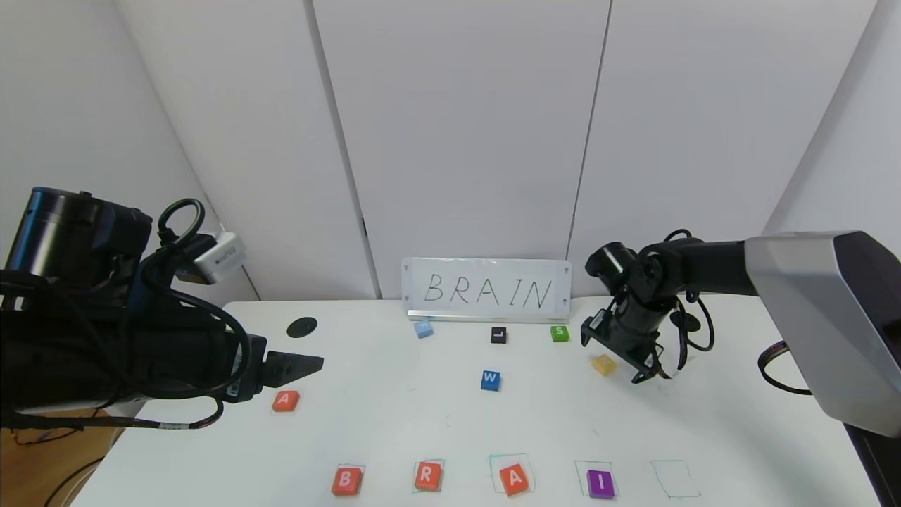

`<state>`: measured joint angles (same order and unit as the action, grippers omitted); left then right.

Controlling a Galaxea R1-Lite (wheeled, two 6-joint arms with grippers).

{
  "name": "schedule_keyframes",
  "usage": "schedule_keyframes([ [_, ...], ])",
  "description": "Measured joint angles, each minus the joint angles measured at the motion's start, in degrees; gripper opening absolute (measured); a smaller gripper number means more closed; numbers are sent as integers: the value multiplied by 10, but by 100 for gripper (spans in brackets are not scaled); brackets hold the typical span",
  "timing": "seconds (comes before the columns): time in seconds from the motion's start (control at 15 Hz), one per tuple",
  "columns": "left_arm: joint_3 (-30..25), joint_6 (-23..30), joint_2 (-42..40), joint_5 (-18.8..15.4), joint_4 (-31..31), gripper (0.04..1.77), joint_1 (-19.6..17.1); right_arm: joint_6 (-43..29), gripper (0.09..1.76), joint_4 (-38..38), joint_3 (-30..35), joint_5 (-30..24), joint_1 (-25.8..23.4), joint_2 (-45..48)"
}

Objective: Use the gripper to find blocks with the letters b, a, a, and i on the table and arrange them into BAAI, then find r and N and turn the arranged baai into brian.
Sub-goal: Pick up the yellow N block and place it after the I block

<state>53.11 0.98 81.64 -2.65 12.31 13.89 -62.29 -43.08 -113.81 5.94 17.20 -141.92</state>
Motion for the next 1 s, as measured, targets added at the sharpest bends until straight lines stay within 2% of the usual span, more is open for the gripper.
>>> schedule_keyframes([
  [0.27,-1,-3,0,0,0,172,1,1,171,8,-1,1,-8,-12],
  [0.47,-1,-3,3,0,0,172,1,2,171,9,-1,30,-10,-18],
  [1.0,-2,-5,5,1,-1,172,1,0,171,-9,-1,34,-9,-25],
])
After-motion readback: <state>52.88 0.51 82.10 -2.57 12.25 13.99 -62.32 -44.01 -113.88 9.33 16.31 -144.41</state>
